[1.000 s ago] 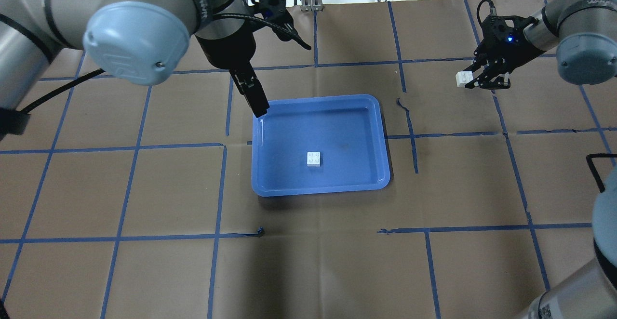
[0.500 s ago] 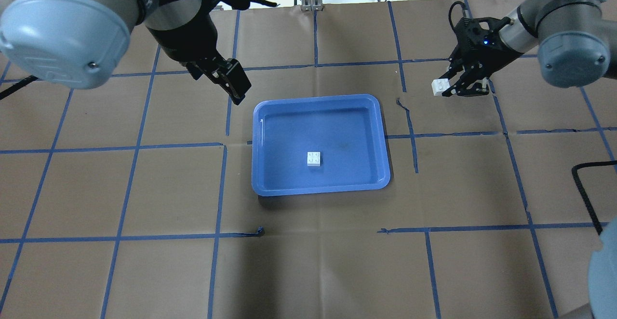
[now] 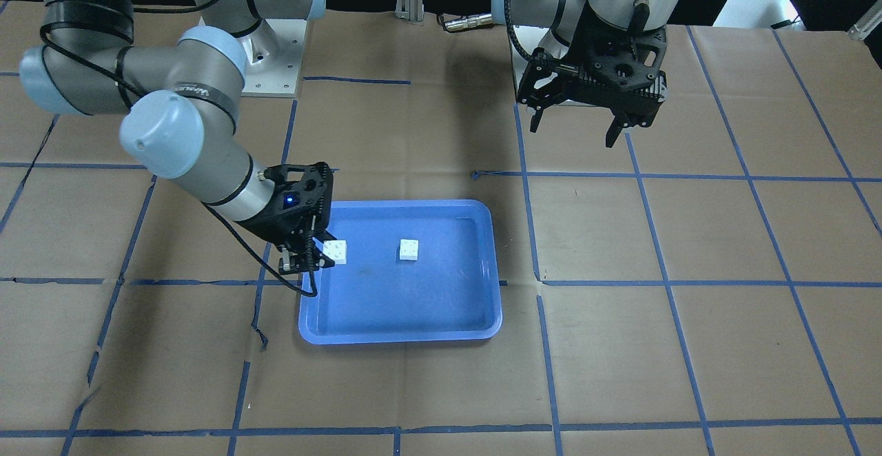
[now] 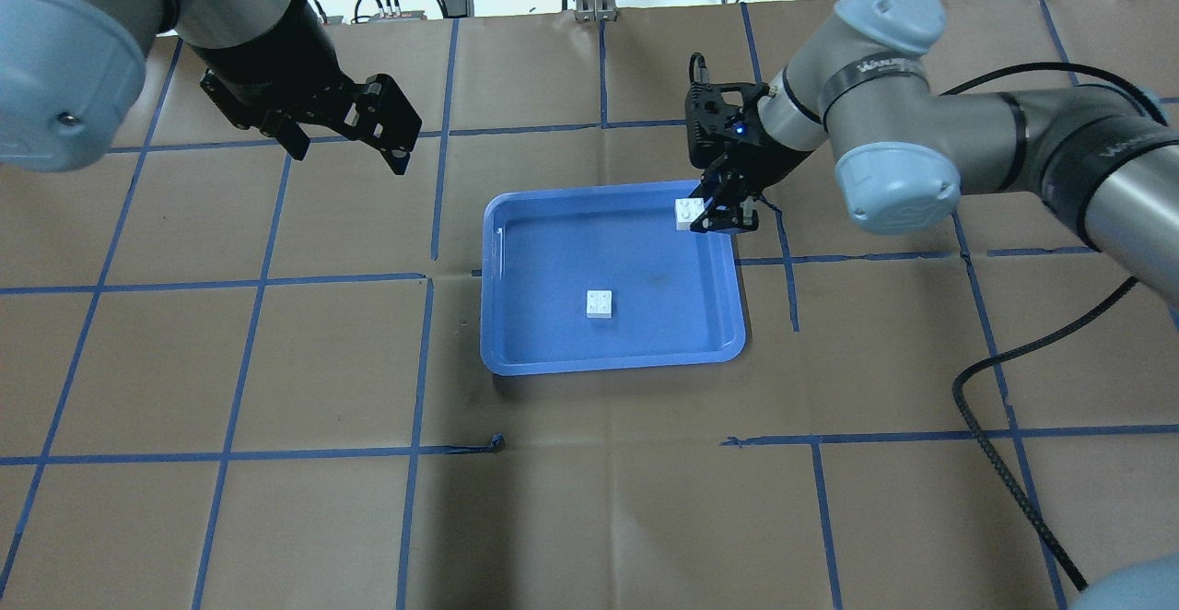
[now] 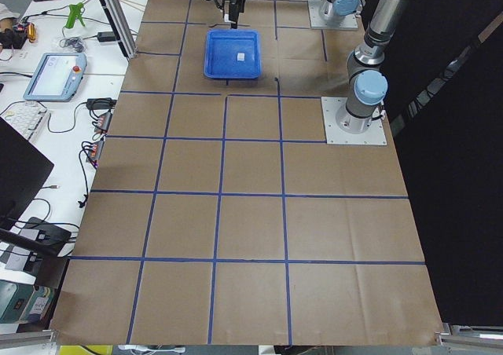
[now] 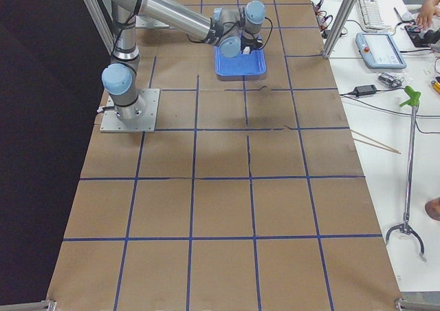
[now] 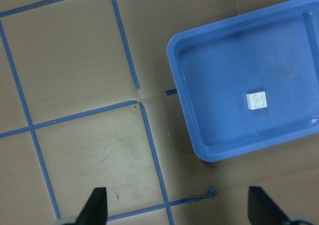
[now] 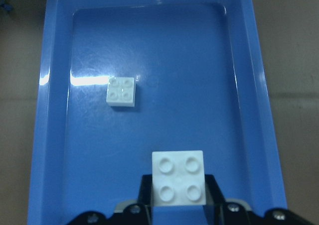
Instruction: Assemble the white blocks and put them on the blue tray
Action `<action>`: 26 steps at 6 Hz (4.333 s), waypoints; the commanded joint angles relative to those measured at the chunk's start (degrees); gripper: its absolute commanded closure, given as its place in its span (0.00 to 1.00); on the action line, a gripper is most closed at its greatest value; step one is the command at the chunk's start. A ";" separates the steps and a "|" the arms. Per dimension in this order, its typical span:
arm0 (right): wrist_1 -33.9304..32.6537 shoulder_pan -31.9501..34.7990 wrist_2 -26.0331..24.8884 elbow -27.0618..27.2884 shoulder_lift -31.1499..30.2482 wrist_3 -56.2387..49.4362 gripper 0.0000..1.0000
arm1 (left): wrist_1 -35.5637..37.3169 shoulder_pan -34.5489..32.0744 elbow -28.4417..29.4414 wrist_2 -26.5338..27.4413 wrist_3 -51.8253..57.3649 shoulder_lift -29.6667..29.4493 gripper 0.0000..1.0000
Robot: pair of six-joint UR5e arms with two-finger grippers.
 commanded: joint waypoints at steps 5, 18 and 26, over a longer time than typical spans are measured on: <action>-23.67 4.02 -0.08 11.56 6.86 5.16 0.68 | -0.09 0.19 -0.02 0.04 -3.53 0.45 0.01; -23.58 6.48 0.01 12.09 7.56 7.45 0.68 | -0.18 0.27 0.07 0.04 -3.53 0.71 0.01; -24.37 6.92 0.27 12.62 7.74 7.45 0.67 | -0.27 0.27 0.07 0.04 -3.53 0.80 0.01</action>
